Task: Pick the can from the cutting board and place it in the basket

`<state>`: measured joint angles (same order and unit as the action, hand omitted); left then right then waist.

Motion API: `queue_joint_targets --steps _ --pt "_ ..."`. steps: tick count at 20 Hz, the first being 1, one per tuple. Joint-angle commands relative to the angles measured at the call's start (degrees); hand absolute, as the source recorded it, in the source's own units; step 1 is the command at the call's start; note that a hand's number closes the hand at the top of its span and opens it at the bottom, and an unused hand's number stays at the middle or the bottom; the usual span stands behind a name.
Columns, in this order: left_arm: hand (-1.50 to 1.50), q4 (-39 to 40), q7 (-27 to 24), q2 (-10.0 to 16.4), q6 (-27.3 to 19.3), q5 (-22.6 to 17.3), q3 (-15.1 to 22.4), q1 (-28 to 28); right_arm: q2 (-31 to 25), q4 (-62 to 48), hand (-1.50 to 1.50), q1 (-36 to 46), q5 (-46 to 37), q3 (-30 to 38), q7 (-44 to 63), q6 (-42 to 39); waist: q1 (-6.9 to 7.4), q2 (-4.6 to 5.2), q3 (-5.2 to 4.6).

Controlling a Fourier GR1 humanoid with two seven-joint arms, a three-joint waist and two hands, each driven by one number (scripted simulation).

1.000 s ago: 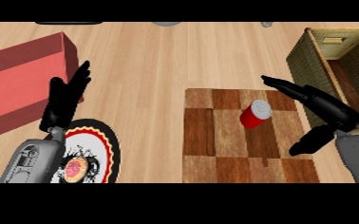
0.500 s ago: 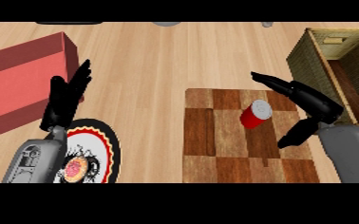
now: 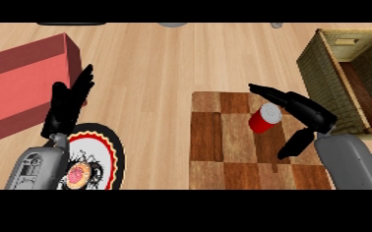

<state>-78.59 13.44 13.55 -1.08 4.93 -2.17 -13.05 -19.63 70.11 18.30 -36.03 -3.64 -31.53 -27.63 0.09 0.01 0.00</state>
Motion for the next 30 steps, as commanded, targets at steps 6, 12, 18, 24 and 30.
queue_joint_targets --steps 6,12,18,24,30 --pt "0.0 -2.99 1.19 -1.35 1.09 2.1 -0.7 1.44 1.07 1.78 -1.5 -1.04 -1.44 1.88 0.64 -2.06 -0.08 -0.05 0.0" --pt "0.0 -2.85 0.7 0.48 4.14 0.17 -2.85 1.45 2.61 -6.46 1.5 4.05 -7.15 -0.55 -5.76 5.51 0.19 0.01 0.01" --pt "0.0 -2.59 -1.3 -2.81 1.97 2.38 -0.96 3.42 2.71 -5.1 1.5 0.01 -11.84 -1.57 -9.76 14.67 0.0 -0.03 0.0" --pt "0.0 -1.21 0.1 -1.93 2.27 2.24 -1.72 0.56 7.23 -6.45 1.5 7.9 -21.27 -1.92 16.84 16.09 0.28 -0.01 -0.25" --pt "0.0 -1.27 0.71 -2.55 1.37 2.77 -1.52 1.62 9.44 -3.24 1.5 13.64 -32.47 -3.43 45.31 10.22 -0.22 -0.75 -0.38"
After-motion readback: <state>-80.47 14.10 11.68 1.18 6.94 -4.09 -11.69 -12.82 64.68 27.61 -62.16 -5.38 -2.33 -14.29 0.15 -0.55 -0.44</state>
